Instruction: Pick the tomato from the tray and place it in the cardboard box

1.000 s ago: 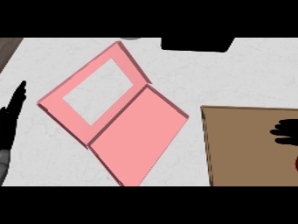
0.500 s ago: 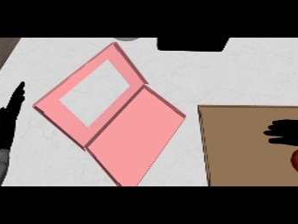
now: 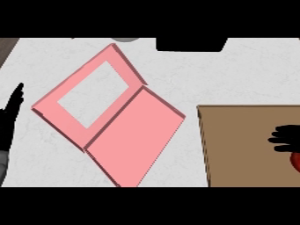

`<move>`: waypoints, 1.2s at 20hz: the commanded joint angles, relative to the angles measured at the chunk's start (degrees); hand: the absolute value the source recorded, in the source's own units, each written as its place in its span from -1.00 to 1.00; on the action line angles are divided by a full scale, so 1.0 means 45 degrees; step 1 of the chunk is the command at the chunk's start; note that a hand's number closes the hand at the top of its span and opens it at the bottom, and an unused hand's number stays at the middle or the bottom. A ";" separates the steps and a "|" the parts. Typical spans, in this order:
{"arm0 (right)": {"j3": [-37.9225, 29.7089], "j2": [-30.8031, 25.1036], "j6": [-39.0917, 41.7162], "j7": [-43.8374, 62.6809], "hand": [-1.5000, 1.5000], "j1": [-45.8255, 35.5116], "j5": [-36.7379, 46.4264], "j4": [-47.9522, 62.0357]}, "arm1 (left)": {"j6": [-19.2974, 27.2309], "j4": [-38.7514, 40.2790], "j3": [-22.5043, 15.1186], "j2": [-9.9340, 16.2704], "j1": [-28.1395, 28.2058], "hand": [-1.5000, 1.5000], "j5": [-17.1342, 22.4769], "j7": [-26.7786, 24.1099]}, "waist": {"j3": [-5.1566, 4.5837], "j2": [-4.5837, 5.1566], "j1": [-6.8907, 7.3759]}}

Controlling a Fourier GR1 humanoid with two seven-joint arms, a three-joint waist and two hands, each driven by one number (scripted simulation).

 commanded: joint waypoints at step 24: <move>-0.1533 0.2766 -0.2991 -0.0689 1.00 0.0719 0.0429 0.0555 | -0.0593 0.0459 0.0898 -0.0363 0.0253 0.00 -0.0382 -0.0634 | -0.0006 -0.0043 -0.0252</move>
